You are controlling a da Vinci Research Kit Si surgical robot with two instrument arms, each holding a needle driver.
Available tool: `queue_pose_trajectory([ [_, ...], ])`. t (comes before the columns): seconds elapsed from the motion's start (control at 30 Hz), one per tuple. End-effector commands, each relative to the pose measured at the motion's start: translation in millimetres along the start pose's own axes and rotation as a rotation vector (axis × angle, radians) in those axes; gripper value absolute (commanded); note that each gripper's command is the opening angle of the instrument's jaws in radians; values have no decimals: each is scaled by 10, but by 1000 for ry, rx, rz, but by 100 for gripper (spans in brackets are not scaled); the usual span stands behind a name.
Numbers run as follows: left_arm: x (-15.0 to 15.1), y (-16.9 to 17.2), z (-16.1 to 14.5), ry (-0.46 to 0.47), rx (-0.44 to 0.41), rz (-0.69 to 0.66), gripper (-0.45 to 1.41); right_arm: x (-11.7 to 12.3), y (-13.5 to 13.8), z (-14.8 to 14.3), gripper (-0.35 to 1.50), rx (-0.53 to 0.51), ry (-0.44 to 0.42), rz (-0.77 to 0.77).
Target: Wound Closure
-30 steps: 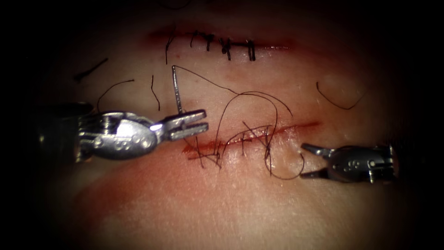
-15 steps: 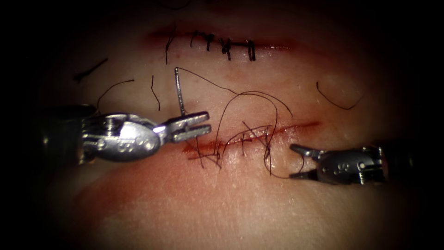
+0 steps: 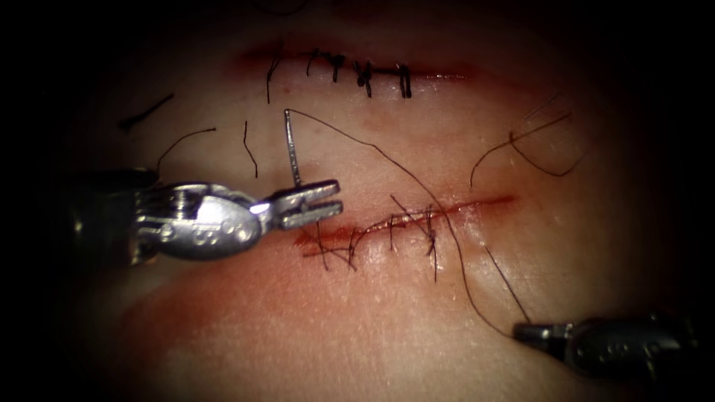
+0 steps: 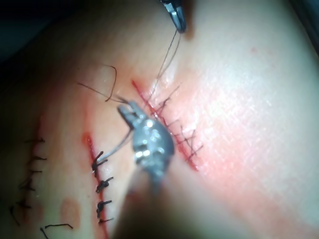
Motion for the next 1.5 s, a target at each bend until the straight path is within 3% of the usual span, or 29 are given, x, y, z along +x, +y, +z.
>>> queue_pose_trajectory([
  [0.03, -3, 4, 8, 2, 0, 0, -45, 13, -17, -3, -35, 8, 3, 4],
  [0.27, -1, 6, 9, 2, 0, 0, -45, 16, -13, -1, -35, 5, 4, 11],
  [0.3, 0, 7, 9, 4, -1, 0, -45, 14, -11, 3, 29, 1, 4, 25],
  [0.37, 2, 8, 9, 8, -2, 0, -45, 13, -9, 7, 118, -4, 6, 68],
  [0.43, 5, 10, 10, 11, -4, 0, -45, 11, -9, 7, 145, -16, 18, 105],
  [0.5, 11, 12, 10, 16, -6, 0, -45, 9, -13, -2, 148, -11, 51, 155],
  [0.67, 29, 45, -12, 50, -70, -36, -45, 0, -26, -72, 148, 39, 91, 228],
  [0.8, 53, 52, -15, 93, -98, -50, -45, 2, 6, -93, 128, -8, 159, 279],
  [1.03, 105, 37, -2, 169, -174, -63, -45, 12, 46, -50, 123, -5, 172, 303],
  [1.23, 152, -9, -2, 240, -208, -67, -45, -8, 89, 9, 121, -19, 162, 286],
  [1.5, 170, -38, -9, 276, -215, -90, -45, -22, 115, 48, 116, -32, 157, 271],
])
